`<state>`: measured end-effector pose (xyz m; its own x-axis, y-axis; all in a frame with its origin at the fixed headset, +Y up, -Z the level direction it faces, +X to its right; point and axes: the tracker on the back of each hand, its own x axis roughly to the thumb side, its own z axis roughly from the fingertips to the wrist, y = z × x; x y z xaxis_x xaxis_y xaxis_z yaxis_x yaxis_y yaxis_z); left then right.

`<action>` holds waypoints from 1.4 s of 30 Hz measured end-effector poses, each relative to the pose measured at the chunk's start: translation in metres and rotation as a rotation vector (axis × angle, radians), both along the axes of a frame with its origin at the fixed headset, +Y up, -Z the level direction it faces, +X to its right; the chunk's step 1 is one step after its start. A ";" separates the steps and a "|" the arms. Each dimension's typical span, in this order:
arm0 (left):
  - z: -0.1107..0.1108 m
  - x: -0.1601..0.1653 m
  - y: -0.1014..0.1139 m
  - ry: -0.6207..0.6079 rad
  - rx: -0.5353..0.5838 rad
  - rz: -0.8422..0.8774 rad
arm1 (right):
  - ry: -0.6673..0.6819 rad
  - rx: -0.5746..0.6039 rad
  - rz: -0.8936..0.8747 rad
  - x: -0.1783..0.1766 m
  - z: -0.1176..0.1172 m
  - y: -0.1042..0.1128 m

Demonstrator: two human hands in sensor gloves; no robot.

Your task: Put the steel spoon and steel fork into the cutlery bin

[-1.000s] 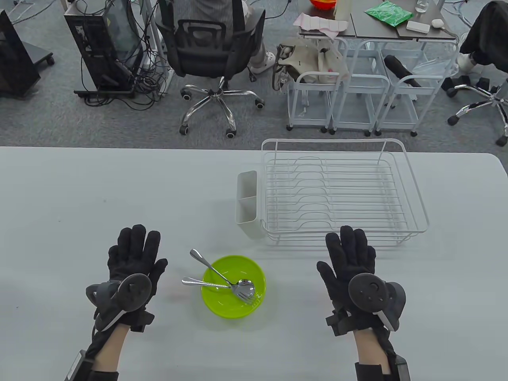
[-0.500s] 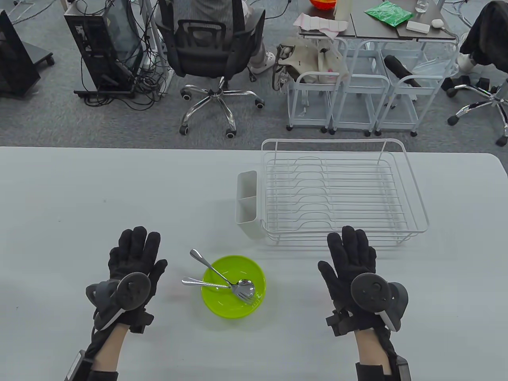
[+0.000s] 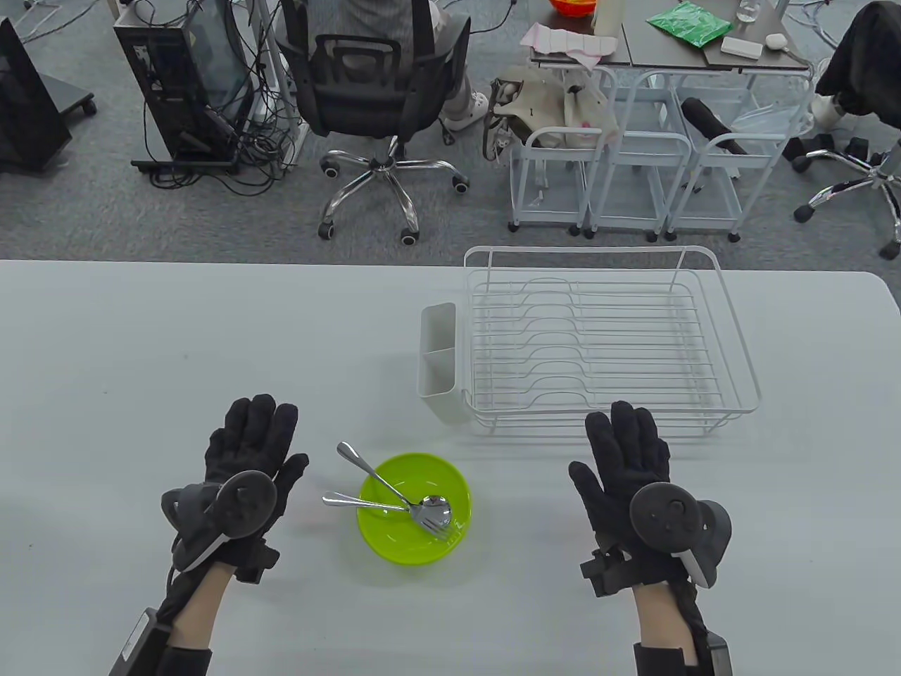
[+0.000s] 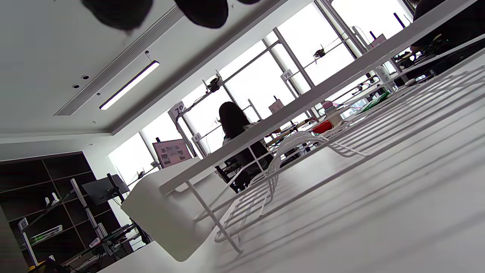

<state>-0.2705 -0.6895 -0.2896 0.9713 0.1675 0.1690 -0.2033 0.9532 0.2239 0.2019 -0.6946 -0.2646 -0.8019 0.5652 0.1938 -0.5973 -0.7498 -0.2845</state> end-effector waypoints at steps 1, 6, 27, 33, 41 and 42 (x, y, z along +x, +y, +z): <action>-0.002 0.002 0.002 -0.010 -0.011 -0.001 | -0.001 0.000 -0.002 0.000 0.000 0.000; -0.023 0.013 0.009 -0.063 -0.149 -0.008 | -0.004 -0.003 -0.015 0.002 0.000 0.000; -0.092 0.014 -0.044 -0.105 -0.789 0.358 | 0.002 -0.022 -0.052 0.005 -0.001 0.001; -0.096 0.016 -0.052 -0.122 -0.823 0.382 | 0.005 -0.020 -0.062 0.006 -0.001 0.001; -0.099 0.017 -0.053 -0.132 -0.835 0.479 | 0.009 -0.019 -0.067 0.006 -0.001 0.001; -0.099 0.016 -0.053 -0.132 -0.838 0.512 | 0.008 -0.019 -0.068 0.007 -0.001 0.001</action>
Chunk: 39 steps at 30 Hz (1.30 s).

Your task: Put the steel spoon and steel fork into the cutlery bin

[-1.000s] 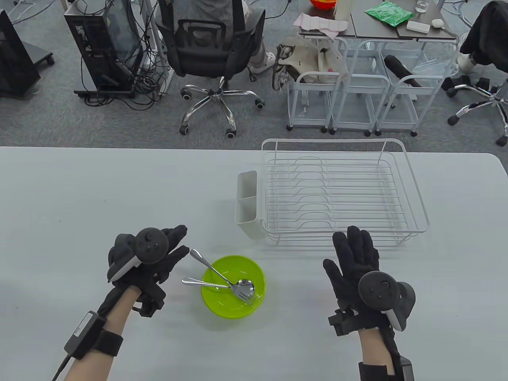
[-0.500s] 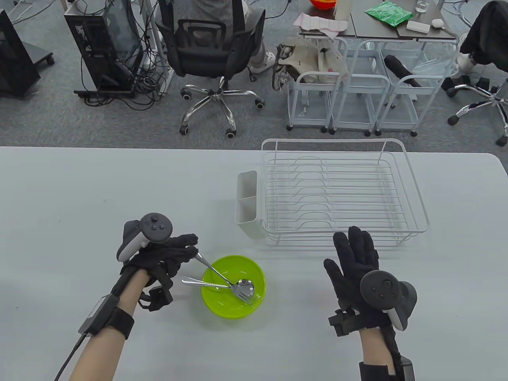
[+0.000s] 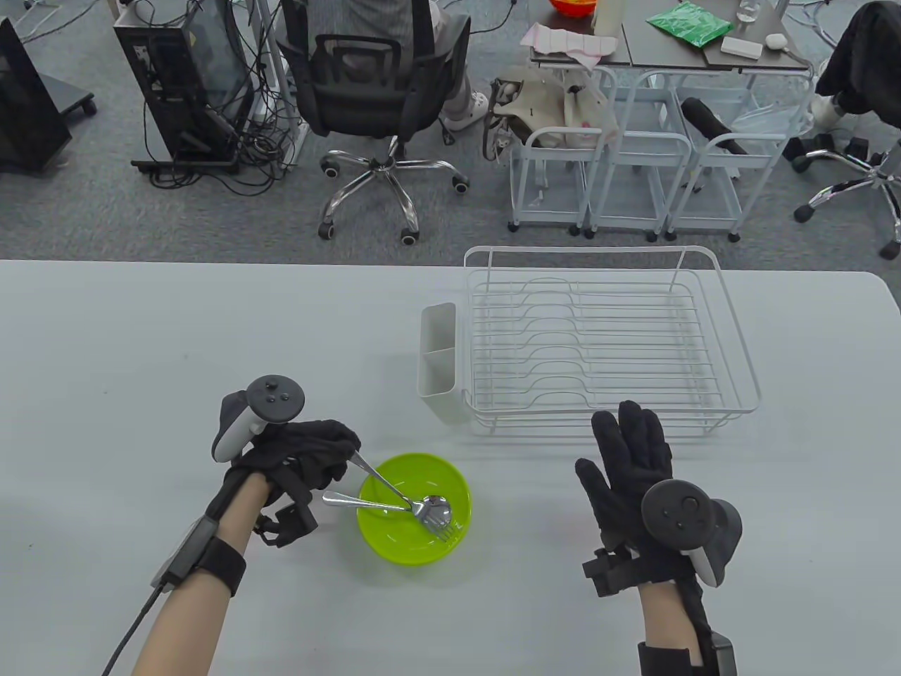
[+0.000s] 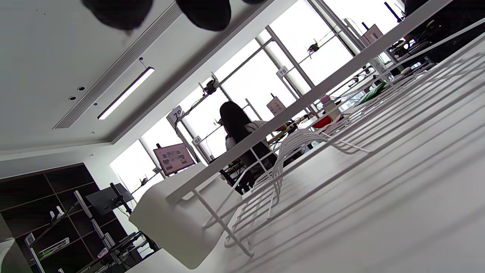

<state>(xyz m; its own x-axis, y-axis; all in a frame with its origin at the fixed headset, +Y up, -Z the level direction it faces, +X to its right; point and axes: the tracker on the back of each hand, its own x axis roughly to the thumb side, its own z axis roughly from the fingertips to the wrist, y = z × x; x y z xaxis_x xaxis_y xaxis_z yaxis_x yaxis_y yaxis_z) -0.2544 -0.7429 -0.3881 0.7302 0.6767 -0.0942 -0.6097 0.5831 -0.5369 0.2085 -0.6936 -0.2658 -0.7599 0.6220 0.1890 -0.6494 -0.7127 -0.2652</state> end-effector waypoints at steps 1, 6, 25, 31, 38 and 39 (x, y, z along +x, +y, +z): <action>0.000 -0.001 0.000 0.008 -0.008 0.044 | -0.001 0.001 -0.002 0.000 0.000 0.000; 0.004 -0.004 0.010 0.065 0.054 0.228 | -0.001 -0.001 -0.010 0.001 0.000 0.000; -0.002 -0.008 0.127 0.415 0.679 0.313 | 0.001 0.000 -0.042 0.003 0.000 0.001; -0.013 0.021 0.120 0.451 0.729 0.101 | 0.004 0.012 -0.057 0.004 0.002 0.003; -0.029 0.062 0.103 0.293 0.809 -0.113 | 0.009 0.018 -0.069 0.004 0.001 0.003; -0.030 0.066 0.101 0.288 0.802 -0.117 | 0.009 0.019 -0.069 0.004 0.002 0.003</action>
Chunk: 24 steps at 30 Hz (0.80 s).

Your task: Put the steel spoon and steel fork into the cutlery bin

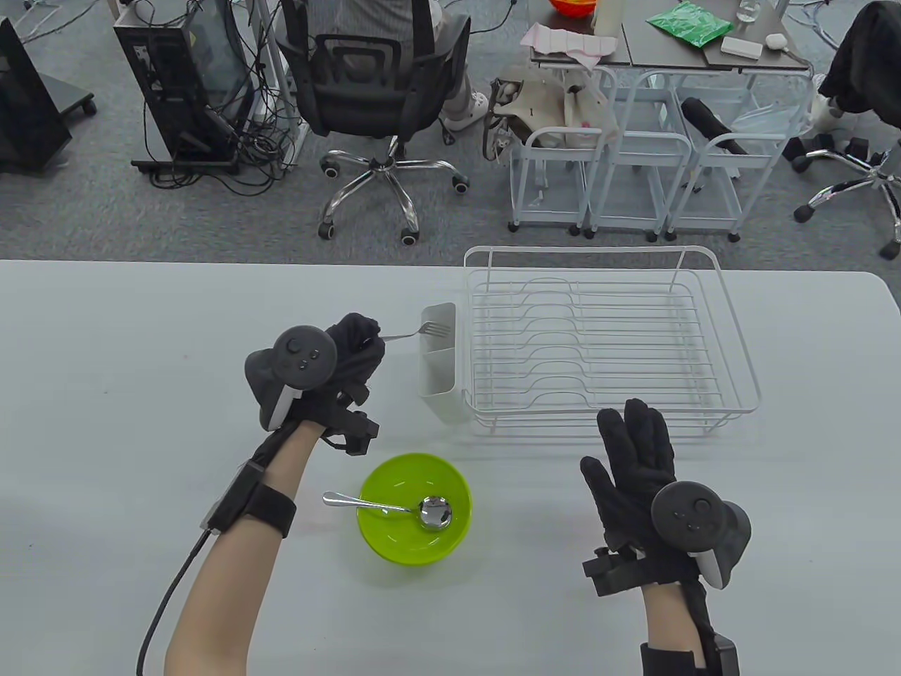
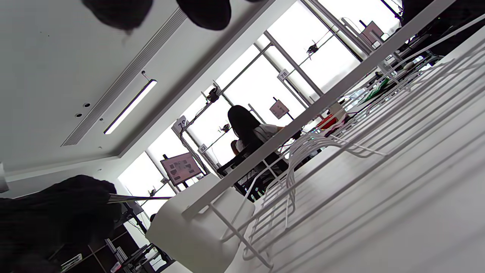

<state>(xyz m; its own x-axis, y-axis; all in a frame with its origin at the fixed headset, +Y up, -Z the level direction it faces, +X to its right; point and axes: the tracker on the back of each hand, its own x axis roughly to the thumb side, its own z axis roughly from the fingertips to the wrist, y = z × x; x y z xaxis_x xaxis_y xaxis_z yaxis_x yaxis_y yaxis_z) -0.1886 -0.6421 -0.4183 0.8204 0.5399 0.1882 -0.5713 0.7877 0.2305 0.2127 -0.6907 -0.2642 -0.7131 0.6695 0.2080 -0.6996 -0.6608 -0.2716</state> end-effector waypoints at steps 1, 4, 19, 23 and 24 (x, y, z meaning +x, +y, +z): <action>-0.002 0.005 -0.004 0.002 -0.007 -0.008 | 0.000 -0.001 -0.001 0.000 0.000 0.000; -0.007 0.017 -0.014 -0.003 -0.021 -0.079 | 0.002 -0.003 0.000 0.000 0.000 0.000; 0.017 0.009 0.005 -0.022 -0.016 -0.290 | 0.015 0.008 -0.004 -0.001 0.002 0.002; 0.037 -0.015 0.006 -0.018 -0.001 -0.280 | 0.015 0.006 -0.003 -0.002 0.002 0.002; 0.044 -0.021 0.003 -0.022 -0.006 -0.271 | 0.016 0.004 -0.001 -0.002 0.002 0.002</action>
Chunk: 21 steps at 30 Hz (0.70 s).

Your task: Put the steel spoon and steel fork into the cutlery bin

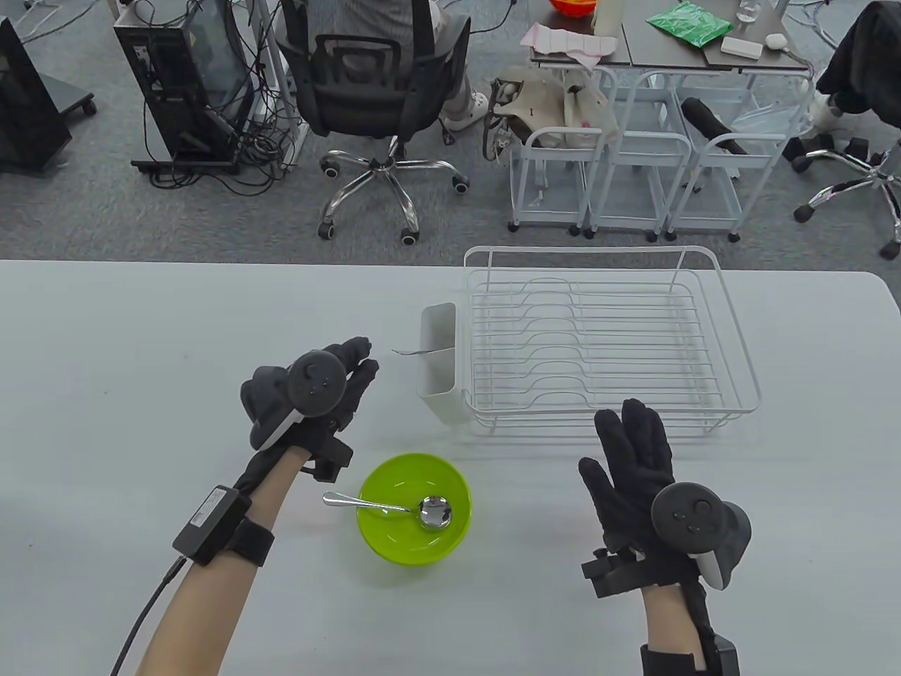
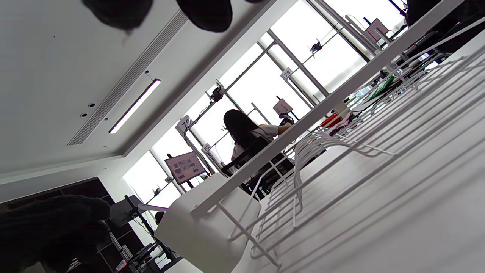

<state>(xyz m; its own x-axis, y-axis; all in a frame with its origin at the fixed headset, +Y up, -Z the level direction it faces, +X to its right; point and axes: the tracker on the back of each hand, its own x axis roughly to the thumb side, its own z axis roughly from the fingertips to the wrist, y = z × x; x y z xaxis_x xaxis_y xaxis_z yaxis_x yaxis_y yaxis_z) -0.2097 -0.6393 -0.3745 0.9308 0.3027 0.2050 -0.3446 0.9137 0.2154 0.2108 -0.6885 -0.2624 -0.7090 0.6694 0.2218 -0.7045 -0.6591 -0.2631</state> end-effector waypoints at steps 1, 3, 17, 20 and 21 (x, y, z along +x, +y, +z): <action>0.007 -0.005 -0.004 -0.009 -0.011 0.004 | 0.001 -0.002 0.002 0.000 0.000 0.000; 0.019 -0.014 -0.011 -0.013 -0.023 0.003 | 0.002 -0.006 0.004 -0.001 0.000 -0.001; 0.077 -0.048 -0.070 -0.084 -0.211 -0.076 | -0.004 -0.032 0.049 -0.005 -0.002 -0.004; 0.078 -0.053 -0.080 -0.115 -0.267 -0.027 | -0.003 -0.044 0.058 -0.005 -0.003 -0.006; 0.078 -0.053 -0.084 -0.132 -0.293 -0.006 | -0.002 -0.048 0.056 -0.006 -0.003 -0.007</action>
